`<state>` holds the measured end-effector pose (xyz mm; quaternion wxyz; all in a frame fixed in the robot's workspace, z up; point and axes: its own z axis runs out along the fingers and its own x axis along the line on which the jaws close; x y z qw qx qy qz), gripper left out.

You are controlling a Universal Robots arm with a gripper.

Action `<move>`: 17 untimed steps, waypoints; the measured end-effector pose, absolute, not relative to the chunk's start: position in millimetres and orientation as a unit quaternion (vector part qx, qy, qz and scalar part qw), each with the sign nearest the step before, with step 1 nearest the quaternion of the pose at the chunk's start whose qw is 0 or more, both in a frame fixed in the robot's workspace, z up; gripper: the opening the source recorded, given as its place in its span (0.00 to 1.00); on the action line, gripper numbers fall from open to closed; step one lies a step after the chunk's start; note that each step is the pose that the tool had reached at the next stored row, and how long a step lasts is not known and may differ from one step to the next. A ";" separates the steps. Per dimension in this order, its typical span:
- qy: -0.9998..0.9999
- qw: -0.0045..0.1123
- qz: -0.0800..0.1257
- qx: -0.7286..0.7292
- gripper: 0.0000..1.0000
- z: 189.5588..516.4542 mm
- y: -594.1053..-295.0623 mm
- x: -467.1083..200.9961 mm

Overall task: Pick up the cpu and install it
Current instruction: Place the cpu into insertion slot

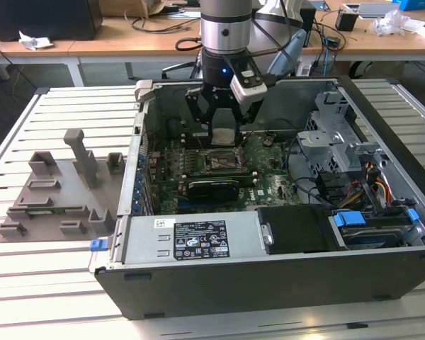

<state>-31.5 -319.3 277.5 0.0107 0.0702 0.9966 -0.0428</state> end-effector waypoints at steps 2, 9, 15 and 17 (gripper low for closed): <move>0.996 0.011 -0.044 0.074 0.55 277.4 -319.3 -31.5; 0.995 0.010 -0.048 0.092 0.55 277.0 -319.3 -31.5; 0.993 0.009 -0.050 0.110 0.55 276.8 -319.3 -31.5; 0.992 0.009 -0.050 0.113 0.55 276.8 -319.3 -31.5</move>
